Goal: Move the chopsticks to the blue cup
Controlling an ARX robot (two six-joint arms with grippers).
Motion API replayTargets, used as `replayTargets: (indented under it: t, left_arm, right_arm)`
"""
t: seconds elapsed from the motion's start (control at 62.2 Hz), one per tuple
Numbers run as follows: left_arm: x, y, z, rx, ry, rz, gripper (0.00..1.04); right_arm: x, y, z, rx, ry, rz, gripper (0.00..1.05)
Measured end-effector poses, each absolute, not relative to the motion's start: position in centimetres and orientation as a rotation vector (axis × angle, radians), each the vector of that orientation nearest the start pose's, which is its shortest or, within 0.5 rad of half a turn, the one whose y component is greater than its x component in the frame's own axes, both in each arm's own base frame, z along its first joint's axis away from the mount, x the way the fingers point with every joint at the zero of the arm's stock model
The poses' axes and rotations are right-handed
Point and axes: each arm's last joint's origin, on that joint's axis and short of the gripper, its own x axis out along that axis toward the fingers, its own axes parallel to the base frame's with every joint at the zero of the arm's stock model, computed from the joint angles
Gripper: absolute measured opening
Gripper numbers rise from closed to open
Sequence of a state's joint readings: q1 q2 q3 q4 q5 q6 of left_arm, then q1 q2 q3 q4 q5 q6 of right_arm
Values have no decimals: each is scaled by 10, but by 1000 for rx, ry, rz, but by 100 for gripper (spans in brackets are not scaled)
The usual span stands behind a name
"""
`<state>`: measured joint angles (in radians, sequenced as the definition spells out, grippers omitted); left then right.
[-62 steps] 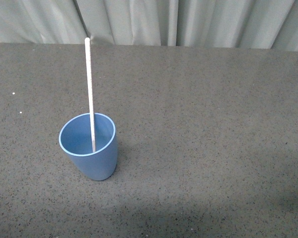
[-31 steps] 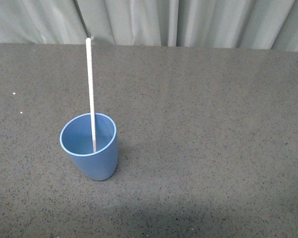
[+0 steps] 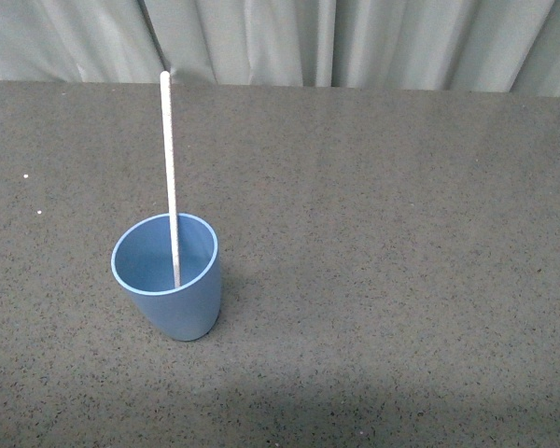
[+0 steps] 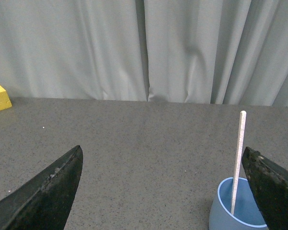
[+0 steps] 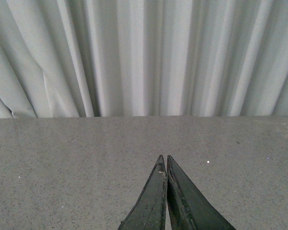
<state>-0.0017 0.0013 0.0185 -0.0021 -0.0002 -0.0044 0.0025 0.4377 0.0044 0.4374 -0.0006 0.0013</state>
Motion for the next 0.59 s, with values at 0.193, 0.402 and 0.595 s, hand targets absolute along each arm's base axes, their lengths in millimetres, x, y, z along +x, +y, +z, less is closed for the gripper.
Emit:
replayTargets:
  t: [0.193,0.402,0.595]
  left_arm:
    - [97,0,170,-4,-15,-2,98]
    - [97,0,170,-4,-15,-2,98]
    - [97,0,170,-4,-15,-2,98]
  right_arm:
    - [119,0,168,1,-7,3,1]
    - [113,0,168,1,-8,3,1]
    - [110,0,168,1,-8,3,1]
